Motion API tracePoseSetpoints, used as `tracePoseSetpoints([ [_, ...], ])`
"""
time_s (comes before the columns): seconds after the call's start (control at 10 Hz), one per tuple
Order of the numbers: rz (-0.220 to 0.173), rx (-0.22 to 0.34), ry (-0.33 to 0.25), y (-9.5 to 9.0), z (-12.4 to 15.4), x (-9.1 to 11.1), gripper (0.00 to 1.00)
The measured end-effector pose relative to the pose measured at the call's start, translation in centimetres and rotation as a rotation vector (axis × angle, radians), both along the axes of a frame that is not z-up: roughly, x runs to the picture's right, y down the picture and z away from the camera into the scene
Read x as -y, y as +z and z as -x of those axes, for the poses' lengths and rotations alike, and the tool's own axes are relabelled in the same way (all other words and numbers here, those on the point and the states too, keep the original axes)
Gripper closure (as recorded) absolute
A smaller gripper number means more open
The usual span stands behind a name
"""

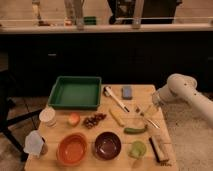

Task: Place brush in tray

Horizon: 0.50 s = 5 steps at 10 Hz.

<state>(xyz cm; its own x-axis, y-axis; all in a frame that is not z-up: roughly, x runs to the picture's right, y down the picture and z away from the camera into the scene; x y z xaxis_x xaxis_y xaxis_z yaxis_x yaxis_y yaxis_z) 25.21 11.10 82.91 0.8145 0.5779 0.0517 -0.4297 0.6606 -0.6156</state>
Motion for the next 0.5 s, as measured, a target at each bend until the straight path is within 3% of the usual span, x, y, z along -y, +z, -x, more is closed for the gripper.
tracePoseSetpoints([
  [0.5, 0.003, 0.062, 0.024, 1.3, 3.1, 0.3, 0.0],
])
